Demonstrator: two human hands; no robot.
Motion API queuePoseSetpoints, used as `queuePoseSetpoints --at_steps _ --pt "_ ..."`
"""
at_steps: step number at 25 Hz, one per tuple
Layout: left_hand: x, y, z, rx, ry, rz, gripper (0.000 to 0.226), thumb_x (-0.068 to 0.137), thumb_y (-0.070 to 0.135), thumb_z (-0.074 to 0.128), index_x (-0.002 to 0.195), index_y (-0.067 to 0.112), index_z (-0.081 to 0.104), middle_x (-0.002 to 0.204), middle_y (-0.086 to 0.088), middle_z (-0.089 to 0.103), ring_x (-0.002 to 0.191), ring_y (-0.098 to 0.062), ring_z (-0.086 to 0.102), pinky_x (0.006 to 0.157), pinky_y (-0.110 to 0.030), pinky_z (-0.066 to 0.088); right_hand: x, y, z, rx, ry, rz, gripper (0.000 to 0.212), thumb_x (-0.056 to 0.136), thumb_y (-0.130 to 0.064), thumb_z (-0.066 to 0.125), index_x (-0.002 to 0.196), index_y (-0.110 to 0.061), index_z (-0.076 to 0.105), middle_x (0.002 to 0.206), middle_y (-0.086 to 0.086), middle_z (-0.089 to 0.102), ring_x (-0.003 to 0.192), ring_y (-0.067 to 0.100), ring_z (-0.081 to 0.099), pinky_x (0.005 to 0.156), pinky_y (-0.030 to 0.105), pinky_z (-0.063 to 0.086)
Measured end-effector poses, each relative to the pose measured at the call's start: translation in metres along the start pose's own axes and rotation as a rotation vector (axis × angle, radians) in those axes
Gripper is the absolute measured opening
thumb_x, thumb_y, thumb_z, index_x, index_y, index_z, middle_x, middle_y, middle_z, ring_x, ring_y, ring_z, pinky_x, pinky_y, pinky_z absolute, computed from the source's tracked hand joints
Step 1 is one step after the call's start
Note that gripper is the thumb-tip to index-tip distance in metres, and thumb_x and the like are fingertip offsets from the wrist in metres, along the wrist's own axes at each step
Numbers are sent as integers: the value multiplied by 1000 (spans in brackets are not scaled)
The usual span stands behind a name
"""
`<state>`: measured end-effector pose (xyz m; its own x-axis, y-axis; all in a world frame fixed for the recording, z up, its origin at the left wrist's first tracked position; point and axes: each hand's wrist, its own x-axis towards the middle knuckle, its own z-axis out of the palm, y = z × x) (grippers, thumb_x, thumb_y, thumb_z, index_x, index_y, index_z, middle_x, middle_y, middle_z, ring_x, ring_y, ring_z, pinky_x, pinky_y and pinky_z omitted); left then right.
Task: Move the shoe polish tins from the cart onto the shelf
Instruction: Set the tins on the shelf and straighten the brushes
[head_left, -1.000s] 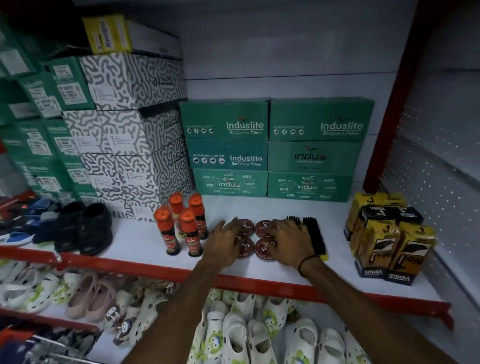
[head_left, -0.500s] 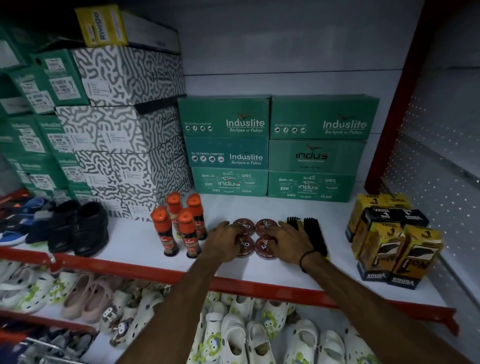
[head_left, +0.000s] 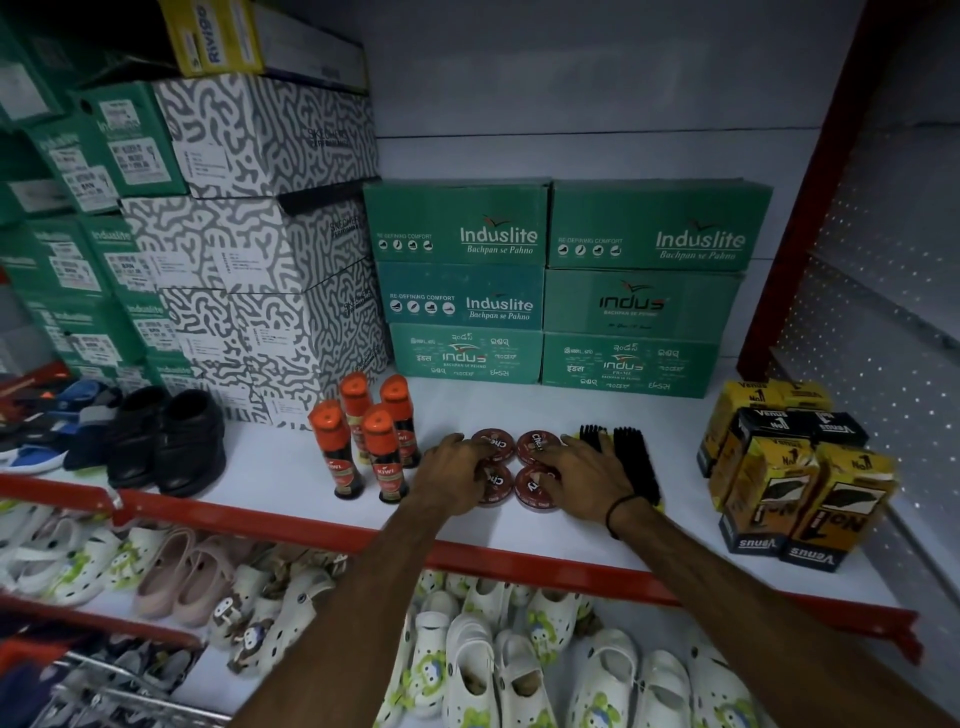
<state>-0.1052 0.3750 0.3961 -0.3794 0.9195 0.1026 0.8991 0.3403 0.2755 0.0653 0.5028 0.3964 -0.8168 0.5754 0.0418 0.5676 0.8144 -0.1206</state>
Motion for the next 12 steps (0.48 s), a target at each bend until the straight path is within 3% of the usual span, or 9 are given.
queuePoseSetpoints --at_steps 4,7,9,12 --pt "7 7 -4 -17 -10 -10 60 92 8 54 149 25 50 152 -10 55 150 -37 36 119 -59 35 2 8 -19 130 82 48 56 99 -43 54 153 -36 40 164 -7 35 155 23 24 126 62 9" --pt "15 30 -2 -87 70 53 56 92 19 55 148 23 50 156 -1 52 152 -34 33 122 -55 31 0 31 -44 244 234 115 57 98 -37 59 152 -32 43 163 -1 38 152 24 32 125 53 24" --pt "19 56 6 -101 26 118 62 88 32 59 149 24 49 150 -3 58 150 -34 36 122 -54 29 -10 53 -50 305 198 160 63 94 -34 66 153 -29 43 162 3 39 149 25 37 123 45 32" --pt "21 89 22 -25 -45 187 80 75 58 61 149 30 45 135 -8 65 140 -32 46 120 -54 28 -34 76 -47 348 11 227 82 83 -34 80 154 -24 40 160 9 41 147 28 40 121 44 36"
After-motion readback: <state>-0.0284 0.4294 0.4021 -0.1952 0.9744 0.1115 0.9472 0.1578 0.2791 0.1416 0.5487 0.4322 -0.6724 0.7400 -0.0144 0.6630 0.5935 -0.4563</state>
